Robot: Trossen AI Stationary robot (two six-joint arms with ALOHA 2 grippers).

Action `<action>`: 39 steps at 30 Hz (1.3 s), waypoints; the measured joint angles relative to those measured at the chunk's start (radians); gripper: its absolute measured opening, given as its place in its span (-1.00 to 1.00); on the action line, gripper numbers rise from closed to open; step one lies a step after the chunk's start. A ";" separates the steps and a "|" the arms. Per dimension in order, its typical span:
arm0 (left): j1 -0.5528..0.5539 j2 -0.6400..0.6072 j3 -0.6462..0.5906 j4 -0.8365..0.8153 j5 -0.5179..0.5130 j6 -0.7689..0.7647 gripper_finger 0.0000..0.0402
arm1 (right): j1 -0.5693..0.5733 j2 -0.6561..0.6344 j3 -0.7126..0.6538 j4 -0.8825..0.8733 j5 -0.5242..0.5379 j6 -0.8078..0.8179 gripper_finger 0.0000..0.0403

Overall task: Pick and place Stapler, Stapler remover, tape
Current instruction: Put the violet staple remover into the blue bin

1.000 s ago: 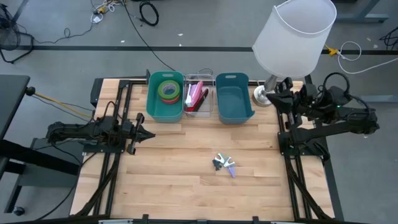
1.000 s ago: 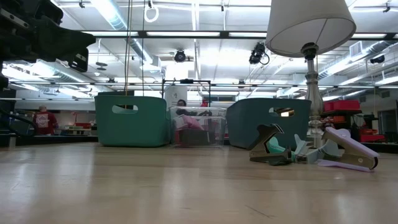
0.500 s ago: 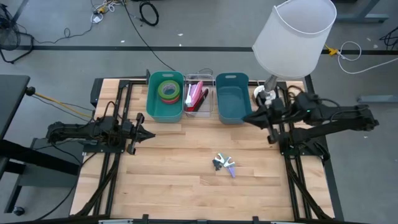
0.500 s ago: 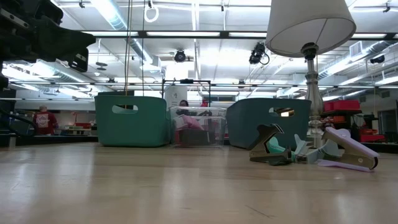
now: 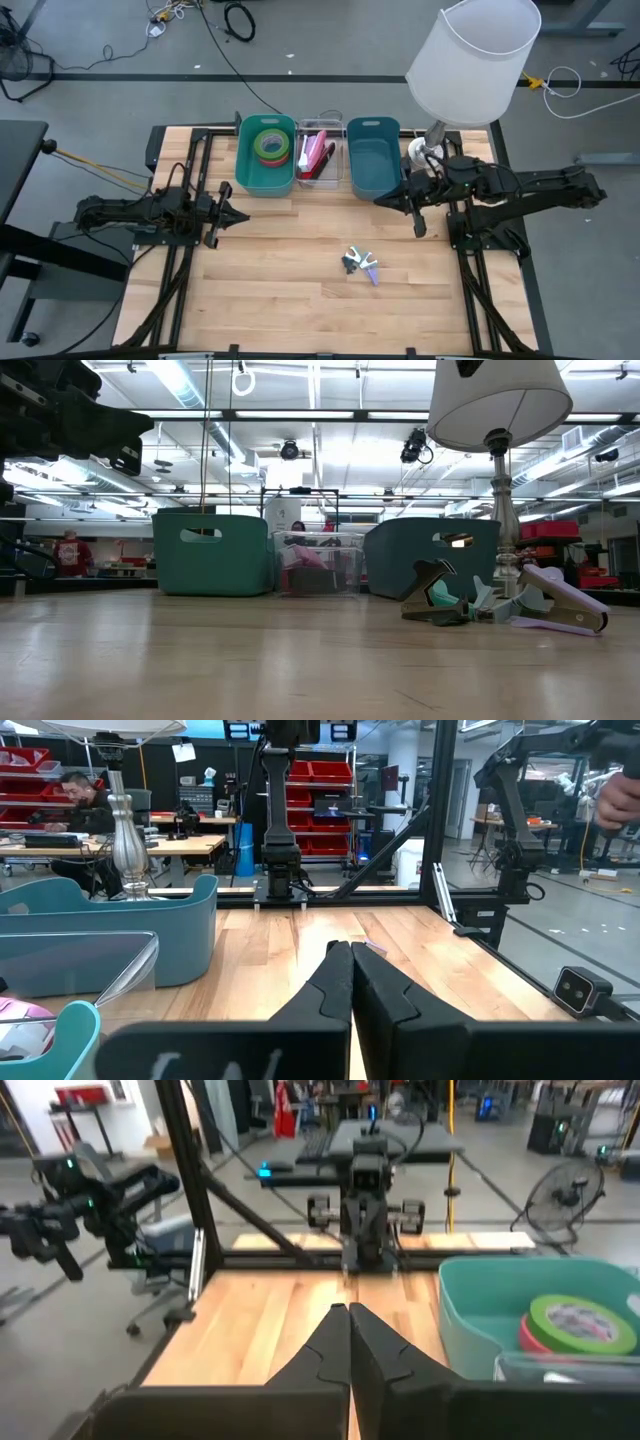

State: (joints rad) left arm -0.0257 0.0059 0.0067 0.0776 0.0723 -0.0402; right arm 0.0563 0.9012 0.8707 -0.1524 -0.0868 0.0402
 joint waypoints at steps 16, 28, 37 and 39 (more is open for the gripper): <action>0.000 0.000 0.000 0.000 0.000 0.000 -0.99 | 0.003 0.021 0.000 -0.113 -0.008 -0.006 -1.00; 0.000 0.000 0.000 0.000 0.000 0.000 -0.99 | 0.081 0.021 0.000 -0.205 -0.035 -0.080 -1.00; 0.000 0.000 0.000 0.000 0.000 0.000 -0.99 | 0.161 0.052 0.000 -0.225 -0.035 -0.083 -1.00; 0.000 0.000 0.000 0.000 0.000 0.000 -0.99 | 0.179 0.071 0.000 -0.225 -0.035 -0.083 -1.00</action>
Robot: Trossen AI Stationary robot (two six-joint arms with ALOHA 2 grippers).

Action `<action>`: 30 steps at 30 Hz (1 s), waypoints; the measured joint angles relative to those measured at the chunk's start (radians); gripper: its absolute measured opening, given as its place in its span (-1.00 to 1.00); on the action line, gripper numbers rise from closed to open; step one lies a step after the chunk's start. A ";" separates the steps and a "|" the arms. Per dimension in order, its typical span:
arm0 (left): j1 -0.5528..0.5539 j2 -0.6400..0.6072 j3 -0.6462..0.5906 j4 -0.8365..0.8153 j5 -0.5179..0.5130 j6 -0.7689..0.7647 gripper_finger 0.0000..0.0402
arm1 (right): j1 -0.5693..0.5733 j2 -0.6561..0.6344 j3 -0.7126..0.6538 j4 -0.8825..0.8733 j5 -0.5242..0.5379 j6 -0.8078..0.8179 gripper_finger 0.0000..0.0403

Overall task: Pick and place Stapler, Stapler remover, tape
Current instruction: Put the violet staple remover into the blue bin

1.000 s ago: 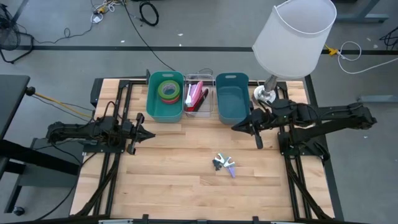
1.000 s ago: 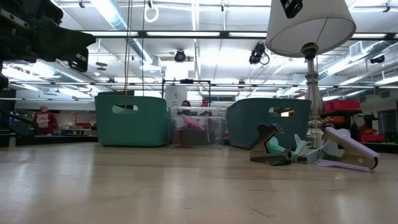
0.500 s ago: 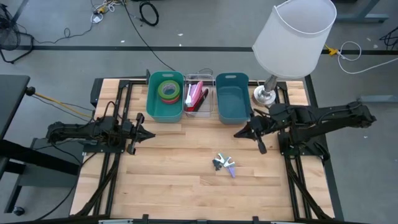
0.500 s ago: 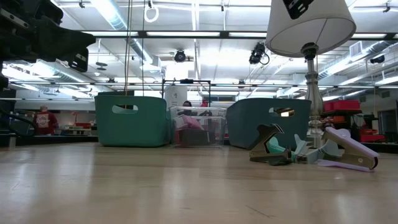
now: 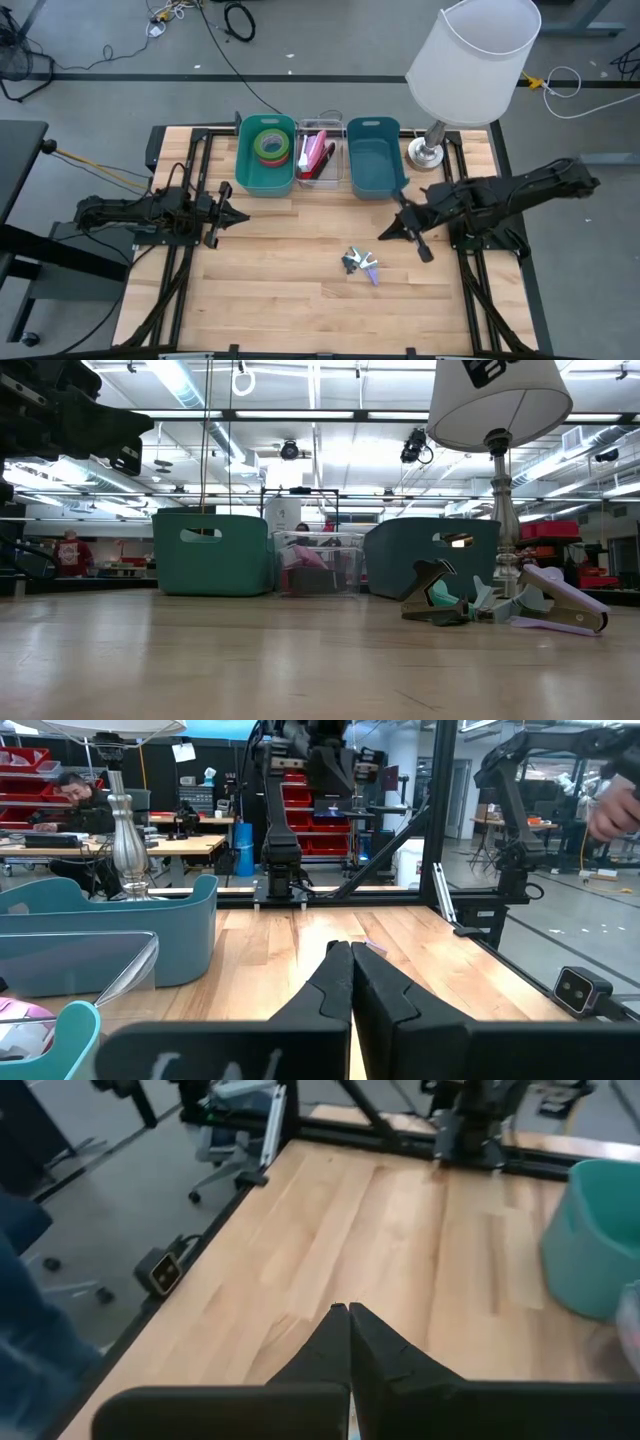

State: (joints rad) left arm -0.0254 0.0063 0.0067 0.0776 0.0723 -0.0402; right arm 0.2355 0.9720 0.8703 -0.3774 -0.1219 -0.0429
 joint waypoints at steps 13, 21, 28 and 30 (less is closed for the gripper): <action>0.000 0.000 0.000 0.000 0.000 0.000 -0.99 | 0.089 0.156 0.000 -0.007 0.000 0.008 -1.00; 0.000 0.000 0.000 0.000 0.000 0.000 -0.99 | 0.138 0.233 0.000 -0.007 0.000 0.008 -1.00; 0.000 0.000 0.000 0.000 0.000 0.000 -0.99 | 0.175 0.276 0.000 -0.038 0.000 0.008 -1.00; 0.000 0.000 0.000 0.000 0.000 0.000 -0.99 | 0.186 0.287 0.000 -0.047 0.000 0.008 -1.00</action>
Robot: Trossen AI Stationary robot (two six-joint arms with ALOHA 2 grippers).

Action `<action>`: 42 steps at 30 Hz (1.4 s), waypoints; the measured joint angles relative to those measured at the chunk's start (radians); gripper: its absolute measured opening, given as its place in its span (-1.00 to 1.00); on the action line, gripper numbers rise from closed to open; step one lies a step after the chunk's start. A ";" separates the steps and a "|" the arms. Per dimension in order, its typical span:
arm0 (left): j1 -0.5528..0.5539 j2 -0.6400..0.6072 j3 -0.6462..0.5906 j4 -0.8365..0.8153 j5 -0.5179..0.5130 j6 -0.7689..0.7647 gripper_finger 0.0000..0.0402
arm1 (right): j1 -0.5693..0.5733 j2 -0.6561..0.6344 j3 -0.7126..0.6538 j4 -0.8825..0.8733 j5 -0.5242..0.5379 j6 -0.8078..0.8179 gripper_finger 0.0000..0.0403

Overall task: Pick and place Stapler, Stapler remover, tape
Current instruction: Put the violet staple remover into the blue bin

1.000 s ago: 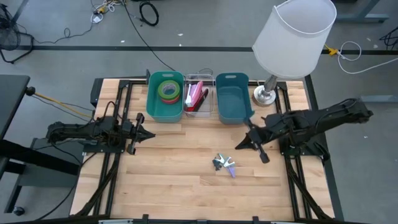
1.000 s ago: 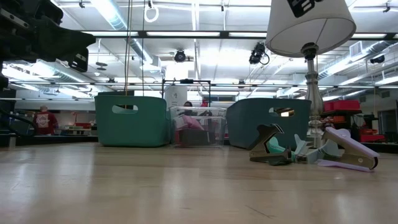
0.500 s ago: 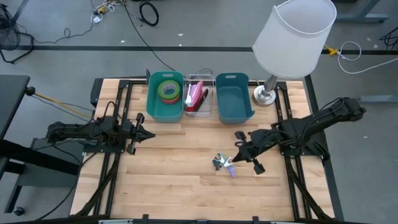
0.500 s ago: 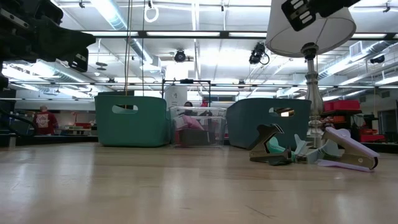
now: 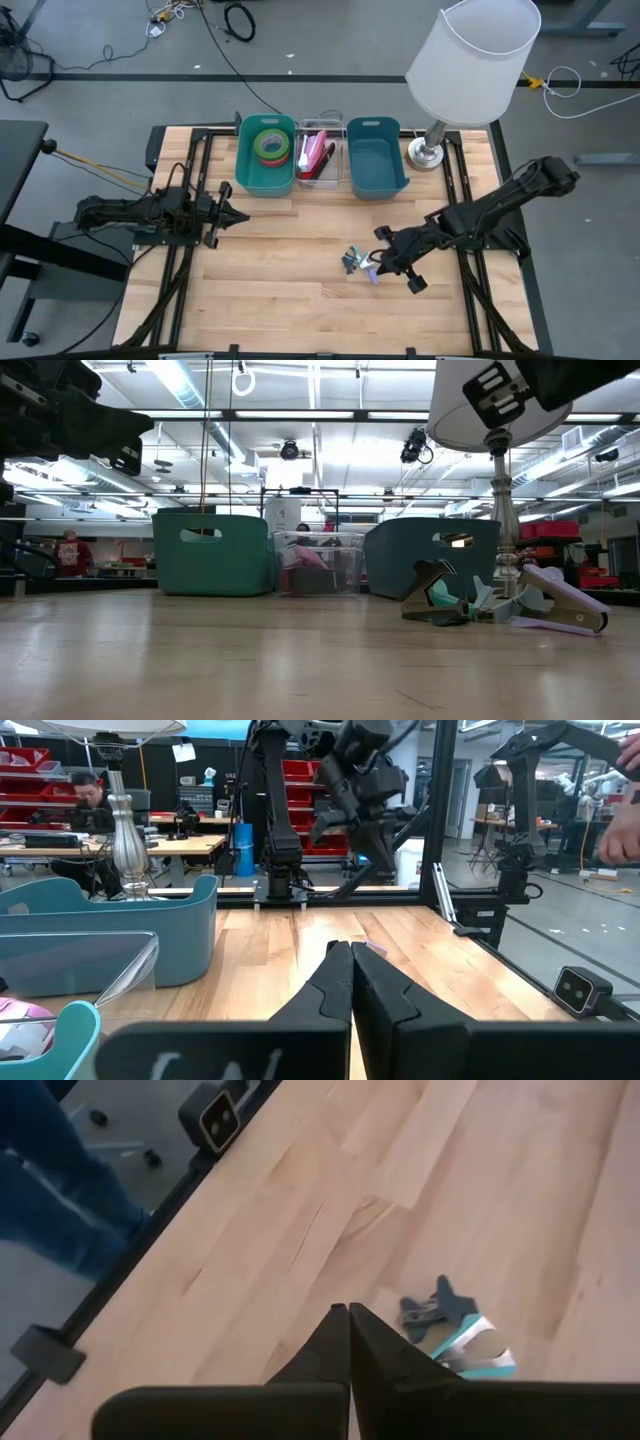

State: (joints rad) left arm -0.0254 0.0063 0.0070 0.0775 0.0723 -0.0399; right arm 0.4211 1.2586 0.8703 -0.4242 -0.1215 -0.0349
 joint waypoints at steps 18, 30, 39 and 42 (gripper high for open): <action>0.000 0.000 0.000 0.000 0.000 0.000 -0.99 | 0.065 0.039 0.000 -0.003 0.000 0.000 -0.90; 0.000 0.000 0.000 0.000 0.000 0.000 -0.99 | 0.090 0.039 0.000 -0.003 0.001 0.046 -0.89; 0.000 0.000 0.000 0.000 0.000 0.000 -0.99 | 0.091 0.039 0.000 -0.003 0.001 0.088 -0.89; 0.000 0.000 0.000 0.000 0.000 0.000 -0.99 | 0.091 0.039 0.000 -0.003 0.000 0.164 -0.89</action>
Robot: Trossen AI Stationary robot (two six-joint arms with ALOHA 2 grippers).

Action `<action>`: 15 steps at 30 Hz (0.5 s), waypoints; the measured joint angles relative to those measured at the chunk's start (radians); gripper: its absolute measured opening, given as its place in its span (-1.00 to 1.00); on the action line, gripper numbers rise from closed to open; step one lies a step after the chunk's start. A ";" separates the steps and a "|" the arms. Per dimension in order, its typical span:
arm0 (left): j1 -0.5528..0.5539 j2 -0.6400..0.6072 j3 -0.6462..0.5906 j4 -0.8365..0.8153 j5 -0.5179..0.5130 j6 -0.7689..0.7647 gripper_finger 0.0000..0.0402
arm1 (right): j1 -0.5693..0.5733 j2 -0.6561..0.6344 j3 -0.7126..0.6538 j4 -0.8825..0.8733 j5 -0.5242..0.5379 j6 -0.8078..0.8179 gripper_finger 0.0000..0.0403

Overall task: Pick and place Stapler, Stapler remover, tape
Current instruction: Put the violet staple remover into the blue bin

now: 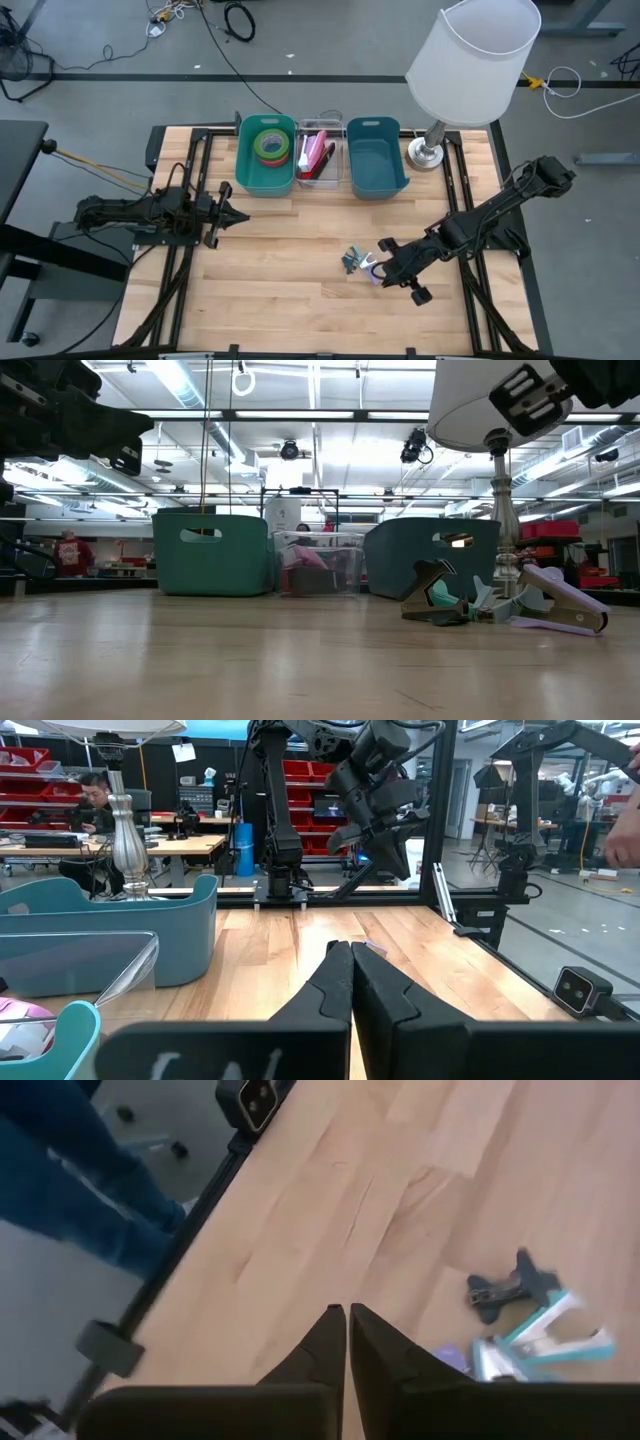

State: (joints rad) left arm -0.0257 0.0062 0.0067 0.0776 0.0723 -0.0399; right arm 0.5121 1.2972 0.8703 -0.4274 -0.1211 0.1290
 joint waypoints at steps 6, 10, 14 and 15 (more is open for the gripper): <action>0.000 0.000 0.000 0.000 0.000 0.000 -0.99 | 0.000 0.019 0.000 -0.003 0.016 0.247 -0.89; 0.000 0.000 0.000 0.000 0.000 0.000 -0.99 | 0.000 0.041 0.000 -0.010 0.039 0.378 -0.89; 0.000 0.000 0.000 0.000 0.000 0.000 -0.99 | 0.000 0.059 0.000 -0.011 0.039 0.465 -0.89; 0.000 0.000 0.000 0.000 0.000 0.000 -0.99 | 0.000 0.064 0.000 -0.011 0.038 0.487 -0.89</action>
State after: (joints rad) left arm -0.0256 0.0063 0.0071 0.0774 0.0723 -0.0402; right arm 0.5124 1.3616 0.8700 -0.4387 -0.0828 0.6156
